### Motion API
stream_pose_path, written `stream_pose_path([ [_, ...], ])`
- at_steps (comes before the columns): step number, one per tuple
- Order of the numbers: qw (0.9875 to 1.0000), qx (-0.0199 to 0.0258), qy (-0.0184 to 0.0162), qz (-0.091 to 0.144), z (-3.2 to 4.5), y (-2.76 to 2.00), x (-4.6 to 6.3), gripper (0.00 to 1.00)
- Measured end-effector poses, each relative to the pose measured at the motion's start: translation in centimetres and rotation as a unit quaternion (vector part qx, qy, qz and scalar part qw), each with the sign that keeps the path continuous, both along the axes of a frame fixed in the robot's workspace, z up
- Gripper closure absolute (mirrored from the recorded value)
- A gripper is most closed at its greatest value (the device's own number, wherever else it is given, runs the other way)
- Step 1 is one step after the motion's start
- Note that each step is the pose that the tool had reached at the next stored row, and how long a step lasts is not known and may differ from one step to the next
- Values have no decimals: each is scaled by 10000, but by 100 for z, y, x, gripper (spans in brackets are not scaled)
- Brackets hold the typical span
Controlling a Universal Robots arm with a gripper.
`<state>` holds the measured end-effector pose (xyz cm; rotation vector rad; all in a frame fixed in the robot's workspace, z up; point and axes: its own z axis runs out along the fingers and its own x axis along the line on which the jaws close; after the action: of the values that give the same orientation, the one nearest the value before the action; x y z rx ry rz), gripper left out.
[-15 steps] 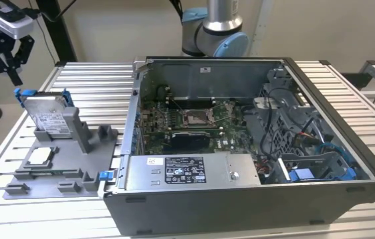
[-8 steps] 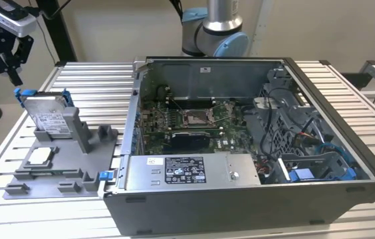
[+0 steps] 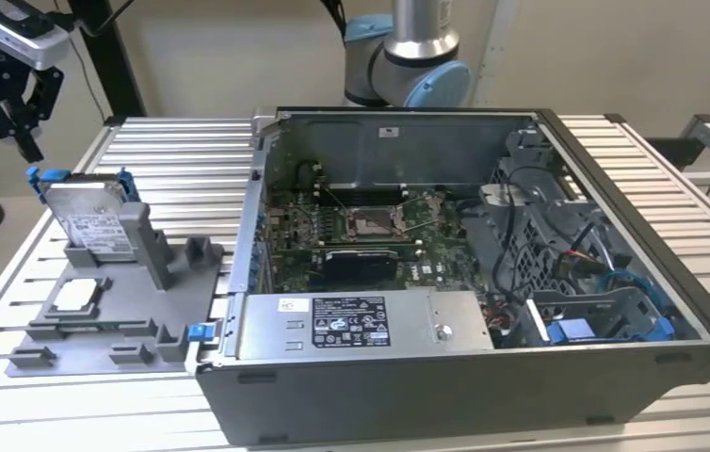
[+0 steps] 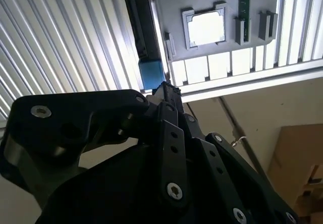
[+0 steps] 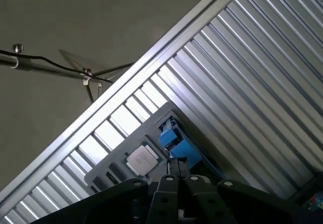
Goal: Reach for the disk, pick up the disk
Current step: 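Pick up the disk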
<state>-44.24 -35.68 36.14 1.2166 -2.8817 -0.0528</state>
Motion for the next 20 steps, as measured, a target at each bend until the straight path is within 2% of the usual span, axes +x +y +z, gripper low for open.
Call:
stream_pose_path([
  [5, 9998, -1, 1, 196, 1, 0, 0, 100],
  [12, 9981, -1, 1, 623, 1, 0, 0, 100],
  [17, 9964, 0, 1, 845, 1, 0, 0, 100],
  [20, 9944, -1, 1, 1053, 1, 0, 0, 100],
])
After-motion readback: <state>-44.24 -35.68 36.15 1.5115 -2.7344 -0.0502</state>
